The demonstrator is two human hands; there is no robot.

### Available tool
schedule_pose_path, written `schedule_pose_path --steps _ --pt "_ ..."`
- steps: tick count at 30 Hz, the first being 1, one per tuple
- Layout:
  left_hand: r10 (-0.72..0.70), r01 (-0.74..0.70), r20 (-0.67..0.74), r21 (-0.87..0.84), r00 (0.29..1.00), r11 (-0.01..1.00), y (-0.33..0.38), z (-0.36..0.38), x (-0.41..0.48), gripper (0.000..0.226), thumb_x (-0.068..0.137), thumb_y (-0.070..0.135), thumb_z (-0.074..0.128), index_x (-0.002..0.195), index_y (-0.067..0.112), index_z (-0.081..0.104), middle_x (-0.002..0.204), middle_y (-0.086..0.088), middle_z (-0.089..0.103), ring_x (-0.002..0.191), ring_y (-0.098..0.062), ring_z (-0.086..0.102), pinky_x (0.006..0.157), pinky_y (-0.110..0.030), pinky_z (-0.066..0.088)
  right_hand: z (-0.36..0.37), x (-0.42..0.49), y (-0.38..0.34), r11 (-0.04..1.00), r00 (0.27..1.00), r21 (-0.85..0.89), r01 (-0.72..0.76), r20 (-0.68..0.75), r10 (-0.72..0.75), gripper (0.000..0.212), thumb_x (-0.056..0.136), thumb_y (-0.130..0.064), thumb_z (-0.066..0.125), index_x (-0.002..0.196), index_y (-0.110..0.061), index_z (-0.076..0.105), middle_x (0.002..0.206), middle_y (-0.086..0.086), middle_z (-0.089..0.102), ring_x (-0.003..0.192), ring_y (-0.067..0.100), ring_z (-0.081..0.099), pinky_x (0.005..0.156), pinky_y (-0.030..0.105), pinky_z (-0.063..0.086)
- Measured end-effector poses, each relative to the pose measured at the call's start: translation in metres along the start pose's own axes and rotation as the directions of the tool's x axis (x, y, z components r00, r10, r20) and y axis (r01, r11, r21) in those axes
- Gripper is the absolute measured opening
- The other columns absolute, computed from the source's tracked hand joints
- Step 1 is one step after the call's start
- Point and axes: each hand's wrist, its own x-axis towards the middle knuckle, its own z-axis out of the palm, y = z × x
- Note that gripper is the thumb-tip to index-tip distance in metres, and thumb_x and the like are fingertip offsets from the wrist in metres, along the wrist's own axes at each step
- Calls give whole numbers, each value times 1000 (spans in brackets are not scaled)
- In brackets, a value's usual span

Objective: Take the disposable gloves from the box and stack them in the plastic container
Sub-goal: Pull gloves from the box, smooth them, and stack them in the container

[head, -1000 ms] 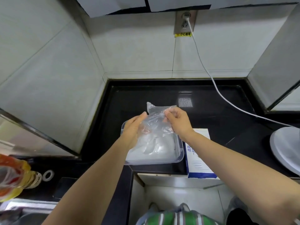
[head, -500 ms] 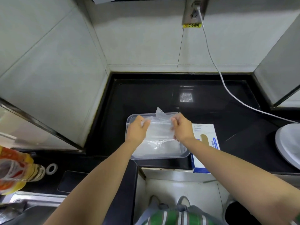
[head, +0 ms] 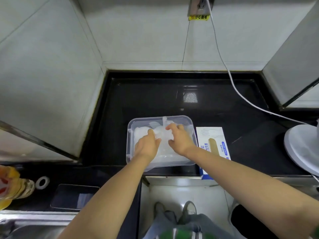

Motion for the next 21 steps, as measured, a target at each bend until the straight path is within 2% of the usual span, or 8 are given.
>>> schedule_pose_path --steps 2,4,7,9,11,14,18,21 --pt "28 -28 3 -3 1000 1000 -2 -2 -3 49 100 38 51 140 16 32 119 -8 60 100 -21 62 75 -27 51 14 3 9 986 979 -92 -140 137 152 62 94 -11 61 148 -24 31 152 14 26 125 31 50 104 33 42" --pt "22 -22 -32 2 999 1000 -6 -8 -5 49 95 33 60 136 16 37 121 -7 58 102 -22 62 76 -26 49 23 5 16 969 955 -192 -158 219 199 73 95 -22 62 154 -25 18 157 16 13 136 34 38 113 36 36" --pt "135 -71 -289 223 948 972 -2 -13 -8 44 84 22 73 122 19 51 122 -5 52 106 -22 54 87 -29 50 33 13 23 955 928 -250 -161 291 233 84 92 -30 65 155 -24 9 155 17 6 138 35 34 115 40 34" --pt "286 -201 -402 241 870 950 15 -17 -11 39 73 7 75 108 18 61 110 -5 55 96 -24 54 77 -33 48 40 21 24 940 922 -312 -138 306 237 84 88 -37 64 153 -23 12 150 16 17 130 34 37 106 43 41" --pt "361 -327 -275 162 891 931 39 -17 -14 26 82 6 64 106 13 63 108 -8 56 96 -29 57 72 -37 46 44 26 27 925 925 -375 -56 331 189 66 89 -39 55 145 -21 27 141 12 34 118 31 38 98 41 40" --pt "112 -121 83 118 990 986 55 1 -4 30 98 17 45 128 13 51 126 -12 47 112 -33 56 85 -39 46 46 28 30 901 915 -434 -2 363 177 44 95 -30 48 136 -19 38 126 8 40 108 27 35 100 38 36" --pt "-170 133 266 153 949 979 14 18 17 65 98 23 52 151 30 16 155 -12 14 133 -32 36 100 -39 42 52 33 44 916 899 -379 -131 343 271 104 77 -14 73 153 -30 4 150 15 7 113 28 52 98 35 51" --pt "-173 134 228 179 958 975 -7 23 21 84 91 18 65 153 28 9 157 -16 10 138 -35 31 103 -40 42 47 30 39 914 882 -361 -184 351 316 116 78 -9 73 154 -32 -11 152 20 -5 107 27 58 92 33 54"
